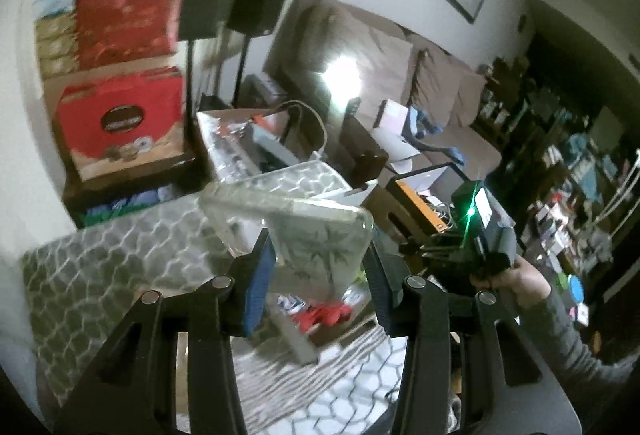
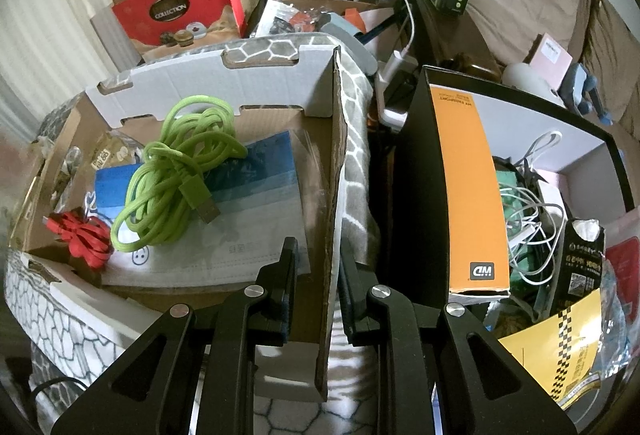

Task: Organize objects
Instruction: 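Carry the phone case over the tray wall, lower it inside, open left gripper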

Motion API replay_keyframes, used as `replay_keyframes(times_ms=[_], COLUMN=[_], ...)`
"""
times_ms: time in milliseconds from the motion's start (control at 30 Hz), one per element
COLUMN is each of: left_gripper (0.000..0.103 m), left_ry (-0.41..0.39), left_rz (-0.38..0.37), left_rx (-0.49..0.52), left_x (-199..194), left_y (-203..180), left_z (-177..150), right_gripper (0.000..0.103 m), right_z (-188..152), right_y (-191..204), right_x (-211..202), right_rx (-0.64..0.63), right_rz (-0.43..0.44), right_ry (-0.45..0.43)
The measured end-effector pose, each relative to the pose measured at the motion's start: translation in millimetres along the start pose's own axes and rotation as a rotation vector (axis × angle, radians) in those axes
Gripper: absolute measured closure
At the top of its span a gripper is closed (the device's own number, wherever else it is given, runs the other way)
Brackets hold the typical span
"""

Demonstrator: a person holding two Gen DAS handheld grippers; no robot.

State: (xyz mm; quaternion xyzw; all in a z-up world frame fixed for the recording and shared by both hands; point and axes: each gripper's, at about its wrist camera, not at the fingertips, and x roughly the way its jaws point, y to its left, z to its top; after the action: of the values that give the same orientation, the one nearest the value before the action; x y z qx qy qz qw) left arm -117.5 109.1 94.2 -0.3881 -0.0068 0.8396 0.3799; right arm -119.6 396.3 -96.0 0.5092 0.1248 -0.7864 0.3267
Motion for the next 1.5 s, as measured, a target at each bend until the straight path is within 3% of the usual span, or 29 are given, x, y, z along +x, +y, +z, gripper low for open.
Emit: replay_keyframes(times_ms=[467, 700, 933, 1167, 1267, 1367, 1500], left_gripper=[0.062, 0.062, 0.059, 0.057, 0.054, 0.043, 0.040], left_ry=[0.226, 0.282, 0.361, 0.399, 0.410, 0.411, 0.392], left_rz=[0.094, 0.154, 0.119, 0.049, 0.002, -0.018, -0.042], left_rx=[0.131, 0.254, 0.350, 0.462, 0.473, 0.455, 0.443], left_x=[106, 149, 185, 186, 181, 177, 170], left_y=[-63, -98, -127, -146, -150, -149, -141], left_z=[26, 32, 19, -7, -10, -10, -8], right_gripper=[0.084, 0.084, 0.084, 0.084, 0.083, 0.077, 0.075], right_z=[0, 1, -1, -3, -3, -1, 1], right_y=[1, 2, 3, -8, -17, -24, -27], right_x=[0, 0, 0, -2, -7, -15, -25], right_rx=[0.003, 0.006, 0.013, 0.073, 0.117, 0.149, 0.155], right_rz=[0.007, 0.012, 0.022, 0.048, 0.070, 0.082, 0.085], right_ry=[-0.003, -0.005, -0.007, -0.018, -0.028, -0.044, -0.059])
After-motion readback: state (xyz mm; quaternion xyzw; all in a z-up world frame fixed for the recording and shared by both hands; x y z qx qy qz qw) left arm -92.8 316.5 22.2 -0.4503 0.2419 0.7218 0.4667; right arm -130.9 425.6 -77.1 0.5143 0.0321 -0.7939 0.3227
